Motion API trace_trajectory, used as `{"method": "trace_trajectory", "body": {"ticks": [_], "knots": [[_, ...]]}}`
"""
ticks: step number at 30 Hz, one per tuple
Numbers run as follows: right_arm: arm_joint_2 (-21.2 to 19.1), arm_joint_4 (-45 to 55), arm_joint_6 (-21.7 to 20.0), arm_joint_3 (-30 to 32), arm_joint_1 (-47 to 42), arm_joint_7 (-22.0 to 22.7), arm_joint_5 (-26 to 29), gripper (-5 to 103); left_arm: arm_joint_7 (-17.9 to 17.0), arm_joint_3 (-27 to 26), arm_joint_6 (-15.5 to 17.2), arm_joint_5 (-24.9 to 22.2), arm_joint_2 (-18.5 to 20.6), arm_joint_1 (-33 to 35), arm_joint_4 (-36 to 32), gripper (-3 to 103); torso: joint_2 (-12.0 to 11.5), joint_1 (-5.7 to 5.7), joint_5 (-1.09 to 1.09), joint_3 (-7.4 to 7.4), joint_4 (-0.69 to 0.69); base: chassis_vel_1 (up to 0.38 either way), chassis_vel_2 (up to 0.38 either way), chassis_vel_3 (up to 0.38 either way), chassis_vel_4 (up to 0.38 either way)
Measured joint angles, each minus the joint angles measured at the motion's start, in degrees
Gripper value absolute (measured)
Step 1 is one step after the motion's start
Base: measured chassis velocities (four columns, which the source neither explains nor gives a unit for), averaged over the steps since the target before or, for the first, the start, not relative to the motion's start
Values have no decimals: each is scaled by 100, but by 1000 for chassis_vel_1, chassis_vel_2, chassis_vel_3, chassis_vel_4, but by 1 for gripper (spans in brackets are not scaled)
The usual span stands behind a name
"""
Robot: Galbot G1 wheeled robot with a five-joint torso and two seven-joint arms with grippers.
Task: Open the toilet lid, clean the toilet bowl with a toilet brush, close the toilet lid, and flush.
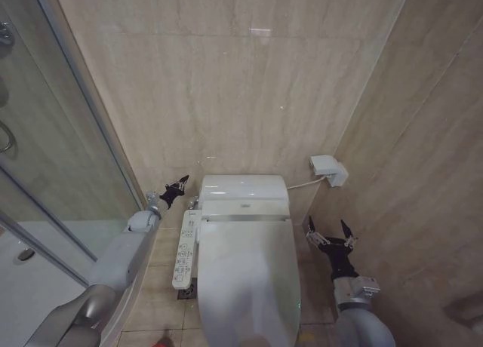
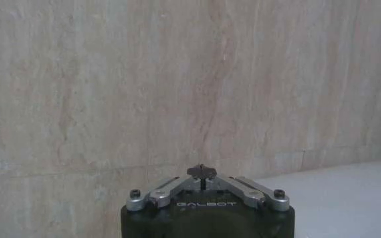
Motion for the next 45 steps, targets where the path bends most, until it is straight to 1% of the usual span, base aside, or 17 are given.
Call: {"method": "trace_trajectory", "body": {"ticks": [5,6,8,10,14,19,23,27,34,40,43,44,45], "knots": [[0,0,0,0,2,0,0,100,12,-13,0,4,0,14,-7,0,-1,4,0,2,-1,-140,78,157,-87],[-1,0,0,0,10,0,0,100,16,-15,-1,9,1,15,-7,0,-3,8,2,3,2,-95,82,130,-48],[0,0,0,0,9,0,0,100,24,-14,-1,16,1,20,-7,0,-3,9,1,3,1,-95,70,61,-48],[0,0,0,0,9,0,0,100,47,7,-10,37,7,34,-4,0,-2,7,0,2,-2,-75,57,37,-15],[0,0,0,0,3,0,0,100,81,38,-30,92,16,80,12,0,-2,2,-1,1,-2,23,16,-52,-20],[0,0,0,0,1,0,0,100,89,46,-41,165,6,197,10,0,-1,0,0,0,3,0,0,0,0],[0,0,0,0,1,0,0,100,88,25,-41,214,-15,277,14,0,-1,1,0,0,0,0,0,0,0],[0,0,0,0,2,0,0,100,146,55,-140,351,-20,318,166,0,-1,3,1,1,-1,0,0,0,0],[0,0,0,0,2,0,0,100,358,131,-307,494,20,399,337,0,-1,2,0,1,0,0,0,0,0],[0,0,0,0,2,0,0,100,529,138,-363,545,85,534,261,0,-1,3,0,1,0,0,0,0,0],[0,0,0,0,2,0,0,100,699,147,-426,575,140,605,234,0,-1,3,0,1,1,0,0,0,0],[0,0,0,0,2,0,0,100,699,147,-426,575,140,605,234,0,-1,3,0,1,1,0,0,0,0],[0,0,0,0,2,0,0,100,788,139,-468,590,156,614,247,0,-1,2,1,1,-1,0,0,0,0]]}}
